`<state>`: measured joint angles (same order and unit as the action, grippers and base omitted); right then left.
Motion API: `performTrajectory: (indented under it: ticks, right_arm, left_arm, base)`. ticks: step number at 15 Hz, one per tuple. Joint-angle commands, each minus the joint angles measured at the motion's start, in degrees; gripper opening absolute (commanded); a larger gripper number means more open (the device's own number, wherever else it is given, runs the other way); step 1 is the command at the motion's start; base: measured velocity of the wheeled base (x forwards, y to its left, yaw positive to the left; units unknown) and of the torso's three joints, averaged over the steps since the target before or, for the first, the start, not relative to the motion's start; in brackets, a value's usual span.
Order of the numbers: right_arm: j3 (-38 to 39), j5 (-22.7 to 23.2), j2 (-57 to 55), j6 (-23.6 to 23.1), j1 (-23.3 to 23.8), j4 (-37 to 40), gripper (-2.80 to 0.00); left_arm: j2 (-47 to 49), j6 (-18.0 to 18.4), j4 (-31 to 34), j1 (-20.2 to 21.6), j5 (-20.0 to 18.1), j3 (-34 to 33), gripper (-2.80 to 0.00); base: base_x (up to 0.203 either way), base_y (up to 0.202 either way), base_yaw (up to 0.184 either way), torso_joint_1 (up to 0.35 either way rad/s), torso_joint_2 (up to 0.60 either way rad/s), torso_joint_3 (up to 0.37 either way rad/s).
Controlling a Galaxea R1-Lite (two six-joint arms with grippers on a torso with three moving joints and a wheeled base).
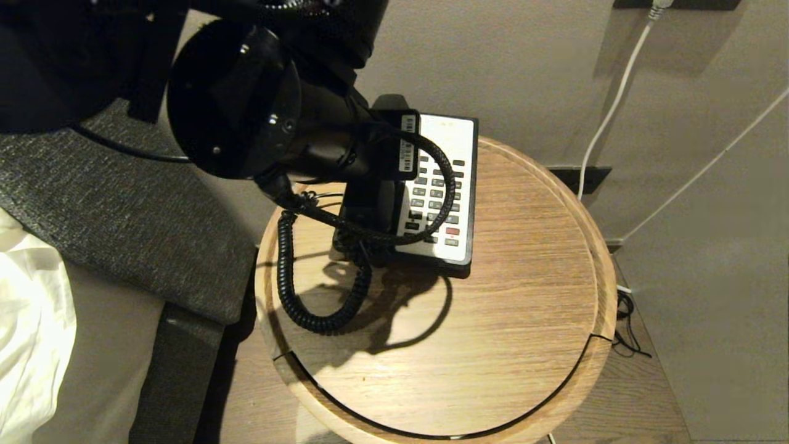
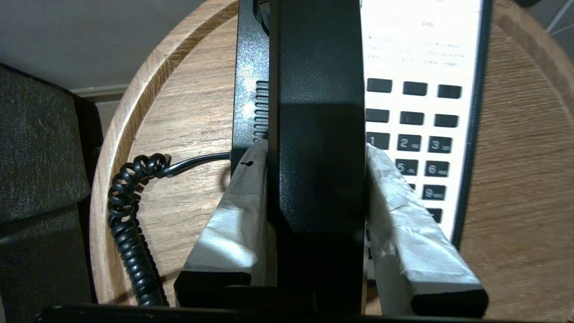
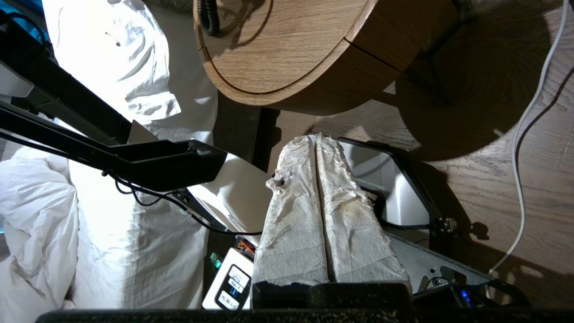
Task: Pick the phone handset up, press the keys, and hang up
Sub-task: Put the handset back
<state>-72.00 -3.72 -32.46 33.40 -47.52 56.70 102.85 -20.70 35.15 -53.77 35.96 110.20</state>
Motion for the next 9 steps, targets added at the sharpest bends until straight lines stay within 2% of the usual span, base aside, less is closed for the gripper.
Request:
performTrajectory:
  ticks: [1, 9]
  right_arm:
    - [0.46, -0.06, 0.21, 0.17, -0.03, 0.34, -2.80]
    - [0.16, -0.12, 0.12, 0.17, -0.03, 0.23, -2.80]
  left_arm:
    - [0.84, -0.13, 0.10, 0.07, 0.25, 0.01, -2.80]
    - [2.00, -0.22, 0.45, -0.02, 0.25, -0.35, -2.80]
  base:
    - [0.000, 0.000, 0.000, 0.000, 0.00, 0.000]
    - [0.000, 0.000, 0.000, 0.000, 0.00, 0.000]
